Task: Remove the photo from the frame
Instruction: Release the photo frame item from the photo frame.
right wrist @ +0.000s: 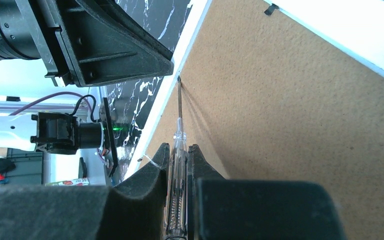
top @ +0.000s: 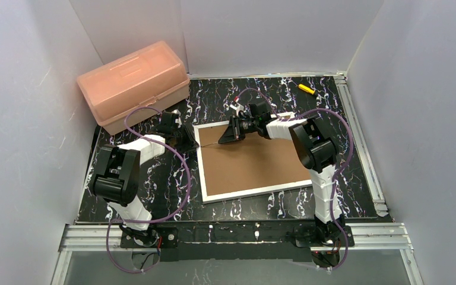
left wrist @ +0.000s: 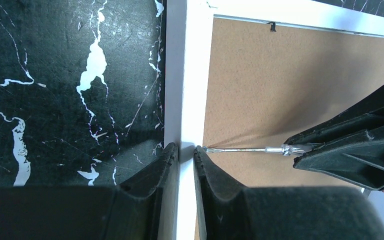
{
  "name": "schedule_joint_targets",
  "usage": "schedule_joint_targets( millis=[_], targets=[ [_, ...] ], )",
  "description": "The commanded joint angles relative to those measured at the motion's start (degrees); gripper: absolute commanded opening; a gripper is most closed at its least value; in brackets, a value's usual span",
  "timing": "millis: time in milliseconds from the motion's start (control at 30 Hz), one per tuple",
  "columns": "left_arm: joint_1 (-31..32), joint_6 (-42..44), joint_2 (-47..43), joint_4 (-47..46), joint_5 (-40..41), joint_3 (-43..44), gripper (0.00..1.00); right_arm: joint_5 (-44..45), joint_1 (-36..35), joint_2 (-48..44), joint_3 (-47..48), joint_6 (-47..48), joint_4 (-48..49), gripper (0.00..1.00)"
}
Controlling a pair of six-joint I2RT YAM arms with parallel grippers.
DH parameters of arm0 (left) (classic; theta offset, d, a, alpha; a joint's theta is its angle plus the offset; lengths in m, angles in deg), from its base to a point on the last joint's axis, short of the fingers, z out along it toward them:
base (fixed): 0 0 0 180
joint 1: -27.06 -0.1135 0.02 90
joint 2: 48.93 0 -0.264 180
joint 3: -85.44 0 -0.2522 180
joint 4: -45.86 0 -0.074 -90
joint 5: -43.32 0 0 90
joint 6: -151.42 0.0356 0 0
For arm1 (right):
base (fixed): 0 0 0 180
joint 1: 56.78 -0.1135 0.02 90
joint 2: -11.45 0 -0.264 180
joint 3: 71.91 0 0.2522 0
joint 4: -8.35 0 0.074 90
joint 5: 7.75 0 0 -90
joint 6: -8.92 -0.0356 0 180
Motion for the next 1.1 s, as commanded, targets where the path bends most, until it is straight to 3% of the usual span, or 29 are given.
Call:
schedule_joint_targets(
  millis=[0,733,1067],
  targets=[
    [-0.2,0.3,0.5,0.8,-0.6,1.0,0.16,0.6,-0.8,1.7,1.3,0.2,0.3,0.01],
    [-0.2,-1.6,2.6,-1.7,-4.4,-1.7,0.1,1.9,-3.4,3.5,2.2,-3.3,4.4,0.01],
    [-0.2,-2.1,2.7,-1.9,-4.9,-2.3,0.09,3.3,-4.8,-0.9,2.9,-3.4,2.6,0.01]
  ],
)
